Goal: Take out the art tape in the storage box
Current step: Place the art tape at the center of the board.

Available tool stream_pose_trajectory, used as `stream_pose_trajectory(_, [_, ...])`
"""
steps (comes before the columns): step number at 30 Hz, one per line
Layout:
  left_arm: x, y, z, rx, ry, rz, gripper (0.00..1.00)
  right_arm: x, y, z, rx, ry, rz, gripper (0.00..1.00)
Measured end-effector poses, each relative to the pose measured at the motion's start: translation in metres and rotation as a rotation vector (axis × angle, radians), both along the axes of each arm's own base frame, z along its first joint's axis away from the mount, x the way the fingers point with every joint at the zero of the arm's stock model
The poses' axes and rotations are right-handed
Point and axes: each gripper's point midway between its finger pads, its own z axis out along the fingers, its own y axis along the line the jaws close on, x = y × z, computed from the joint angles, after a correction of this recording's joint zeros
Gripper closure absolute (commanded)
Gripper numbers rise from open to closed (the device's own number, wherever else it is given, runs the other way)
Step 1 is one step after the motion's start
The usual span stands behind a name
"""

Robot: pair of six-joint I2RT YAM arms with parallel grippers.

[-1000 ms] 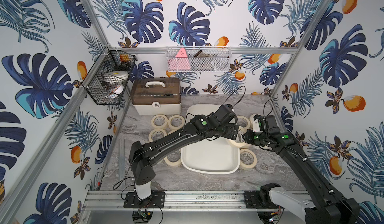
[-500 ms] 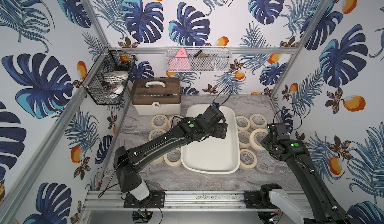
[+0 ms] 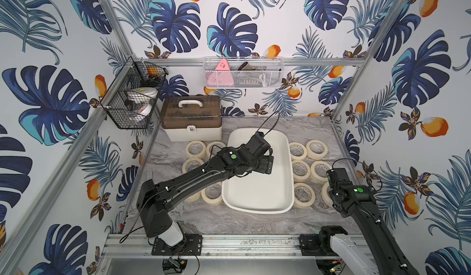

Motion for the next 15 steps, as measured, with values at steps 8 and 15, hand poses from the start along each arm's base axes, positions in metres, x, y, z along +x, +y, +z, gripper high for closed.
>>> stream_pose_trajectory(8, [-0.003, 0.0, -0.005, -0.008, 0.022, 0.009, 0.12, -0.007, -0.001, -0.027, 0.008, 0.056, -0.051, 1.0])
stream_pose_trajectory(15, [-0.004, 0.0, -0.006, -0.011, 0.028, 0.011, 0.12, -0.002, -0.002, -0.038, 0.016, 0.068, -0.075, 1.0])
